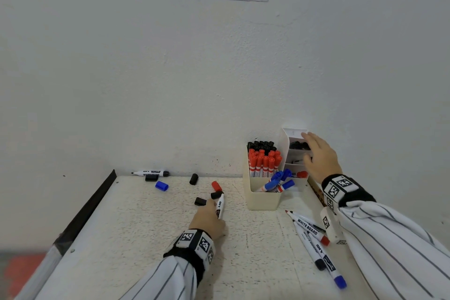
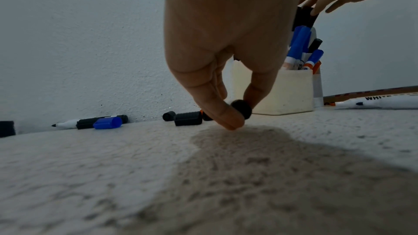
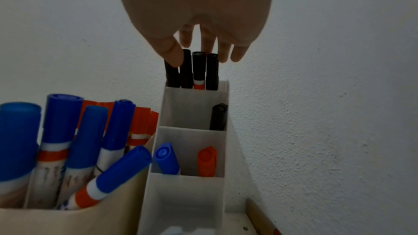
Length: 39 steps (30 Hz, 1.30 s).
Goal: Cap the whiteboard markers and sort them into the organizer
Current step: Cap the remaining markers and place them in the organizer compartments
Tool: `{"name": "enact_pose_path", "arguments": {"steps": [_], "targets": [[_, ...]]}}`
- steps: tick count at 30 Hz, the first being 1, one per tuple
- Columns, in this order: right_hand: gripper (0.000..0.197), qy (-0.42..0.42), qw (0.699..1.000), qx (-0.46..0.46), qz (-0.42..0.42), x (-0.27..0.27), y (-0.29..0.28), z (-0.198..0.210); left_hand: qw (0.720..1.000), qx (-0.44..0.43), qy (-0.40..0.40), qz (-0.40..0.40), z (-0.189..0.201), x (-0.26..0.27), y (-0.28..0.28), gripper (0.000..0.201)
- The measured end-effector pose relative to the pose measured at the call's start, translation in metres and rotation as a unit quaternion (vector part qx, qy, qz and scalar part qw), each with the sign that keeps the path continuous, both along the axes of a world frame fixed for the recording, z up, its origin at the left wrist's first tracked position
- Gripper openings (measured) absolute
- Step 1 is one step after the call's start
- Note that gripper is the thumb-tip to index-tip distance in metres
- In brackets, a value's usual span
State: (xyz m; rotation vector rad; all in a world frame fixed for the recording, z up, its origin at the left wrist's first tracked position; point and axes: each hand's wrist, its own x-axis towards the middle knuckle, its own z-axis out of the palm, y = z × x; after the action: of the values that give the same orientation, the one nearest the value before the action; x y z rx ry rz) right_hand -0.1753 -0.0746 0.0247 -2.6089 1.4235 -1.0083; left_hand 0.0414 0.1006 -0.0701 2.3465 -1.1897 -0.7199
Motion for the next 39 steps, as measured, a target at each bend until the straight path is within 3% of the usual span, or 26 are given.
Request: {"name": "enact_pose_path", "arguments": {"steps": [3, 7, 12, 15, 20, 24, 27, 32, 35, 39], "targets": [[0.053, 0.026, 0.999, -0.032, 0.016, -0.002, 0.000, -0.005, 0.999, -0.008, 0.029, 0.035, 0.002, 0.005, 0.003, 0.056], [0.057, 0.064, 0.997, -0.009, -0.029, 0.001, 0.005, -0.007, 0.997, -0.014, 0.038, 0.068, 0.003, 0.014, 0.008, 0.052], [0.033, -0.056, 0.996, -0.066, 0.003, 0.020, 0.024, -0.002, 0.986, -0.037, 0.112, 0.119, 0.001, 0.023, 0.017, 0.038], [0.016, -0.100, 0.989, -0.079, 0.080, 0.040, 0.039, 0.000, 0.973, -0.068, 0.161, 0.153, 0.000, 0.029, 0.024, 0.027], [0.017, -0.139, 0.971, 0.081, 0.178, 0.078, 0.066, -0.007, 0.966, -0.082, 0.150, 0.193, 0.001, 0.044, 0.037, 0.033], [0.020, -0.030, 0.936, 0.280, 0.208, 0.112, 0.080, -0.034, 0.964, -0.091, 0.145, 0.203, -0.003, 0.064, 0.049, 0.035], [0.032, 0.079, 0.923, 0.313, 0.212, 0.137, 0.089, -0.059, 0.978, -0.087, 0.098, 0.163, -0.009, 0.079, 0.059, 0.029], [0.058, 0.136, 0.878, 0.397, 0.228, 0.169, 0.108, -0.089, 0.993, -0.081, 0.014, 0.088, -0.010, 0.090, 0.070, 0.031], [0.060, 0.222, 0.880, 0.358, 0.220, 0.180, 0.113, -0.095, 0.994, -0.079, 0.010, 0.073, -0.012, 0.089, 0.071, 0.033], [0.043, 0.238, 0.892, 0.339, 0.183, 0.181, 0.113, -0.098, 0.994, -0.082, 0.019, 0.067, -0.017, 0.085, 0.071, 0.032]]}}
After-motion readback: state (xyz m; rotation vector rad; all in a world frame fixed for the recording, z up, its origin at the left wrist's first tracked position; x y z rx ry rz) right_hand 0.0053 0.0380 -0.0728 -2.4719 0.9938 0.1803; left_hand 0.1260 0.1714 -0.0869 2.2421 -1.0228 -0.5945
